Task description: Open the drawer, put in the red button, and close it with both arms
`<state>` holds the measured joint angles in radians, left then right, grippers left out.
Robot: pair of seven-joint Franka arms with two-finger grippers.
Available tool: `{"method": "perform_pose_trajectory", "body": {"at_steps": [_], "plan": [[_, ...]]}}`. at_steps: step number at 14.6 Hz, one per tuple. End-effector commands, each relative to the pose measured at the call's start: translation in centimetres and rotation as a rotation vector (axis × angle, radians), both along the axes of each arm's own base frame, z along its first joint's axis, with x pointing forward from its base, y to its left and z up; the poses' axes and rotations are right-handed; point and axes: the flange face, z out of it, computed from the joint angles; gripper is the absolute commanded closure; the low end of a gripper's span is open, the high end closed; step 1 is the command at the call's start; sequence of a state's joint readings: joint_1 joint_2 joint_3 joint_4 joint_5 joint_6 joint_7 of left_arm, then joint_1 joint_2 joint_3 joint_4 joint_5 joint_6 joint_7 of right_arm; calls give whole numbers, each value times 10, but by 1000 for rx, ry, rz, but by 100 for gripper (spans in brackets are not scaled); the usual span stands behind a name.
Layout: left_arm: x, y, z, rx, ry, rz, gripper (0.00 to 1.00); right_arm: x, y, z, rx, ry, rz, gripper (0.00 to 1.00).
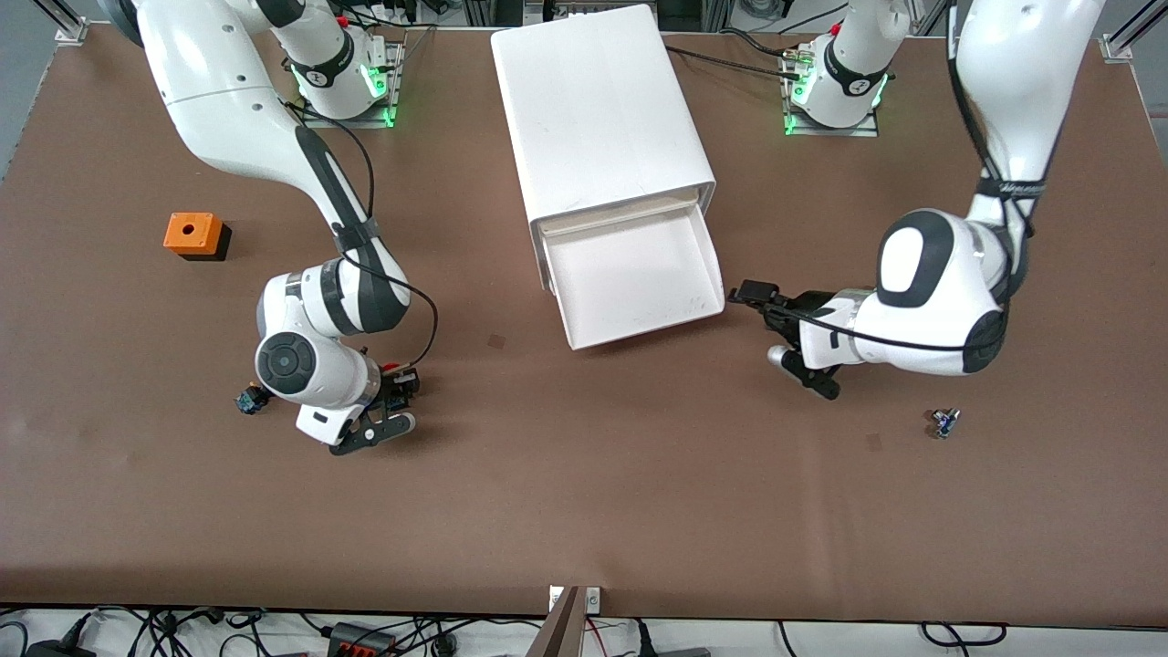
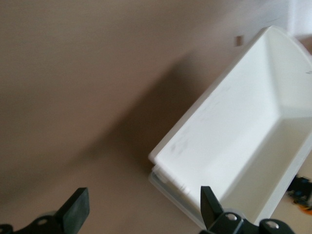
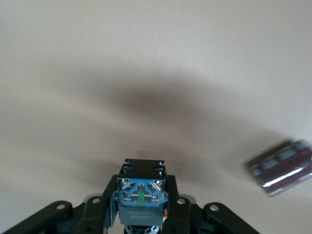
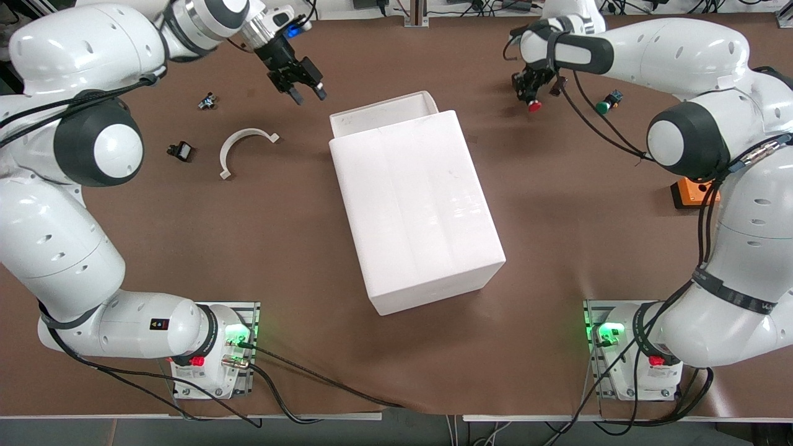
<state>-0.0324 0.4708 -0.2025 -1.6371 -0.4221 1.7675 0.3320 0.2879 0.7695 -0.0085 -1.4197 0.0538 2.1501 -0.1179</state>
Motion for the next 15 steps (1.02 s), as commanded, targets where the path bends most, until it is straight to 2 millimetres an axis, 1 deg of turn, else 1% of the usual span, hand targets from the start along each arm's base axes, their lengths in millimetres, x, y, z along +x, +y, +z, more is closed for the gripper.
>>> {"method": "perform_pose_trajectory", "body": {"at_steps": [1,2,3,4,5,6,8,9,10,11,12,13,14,15], "plan": [[9,22,42,236,-11,-28,0,17,22,83,17,-55,40,100],[13,29,59,354,-30,-32,0,21,34,114,32,-91,51,100],[17,32,79,443,-58,-38,0,24,45,137,45,-120,63,100],[23,34,98,478,-86,-18,0,20,63,153,56,-136,82,100],[28,45,118,491,-105,11,0,12,88,159,62,-145,114,100],[30,51,130,495,-102,19,0,1,115,160,66,-148,149,100],[33,73,160,499,-113,58,0,-25,166,163,74,-154,208,100],[35,85,178,508,-129,72,0,-38,189,163,79,-154,221,100],[37,96,194,515,-154,89,0,-48,208,165,85,-158,216,100],[38,101,211,518,-178,108,0,-56,225,173,98,-171,208,100],[39,103,223,528,-203,118,0,-61,236,182,110,-183,193,100],[39,110,230,567,-221,124,0,-73,253,182,114,-180,176,100],[37,112,237,610,-240,125,0,-86,272,180,120,-175,125,100],[35,115,245,617,-251,135,0,-97,291,178,137,-184,69,100]]}}
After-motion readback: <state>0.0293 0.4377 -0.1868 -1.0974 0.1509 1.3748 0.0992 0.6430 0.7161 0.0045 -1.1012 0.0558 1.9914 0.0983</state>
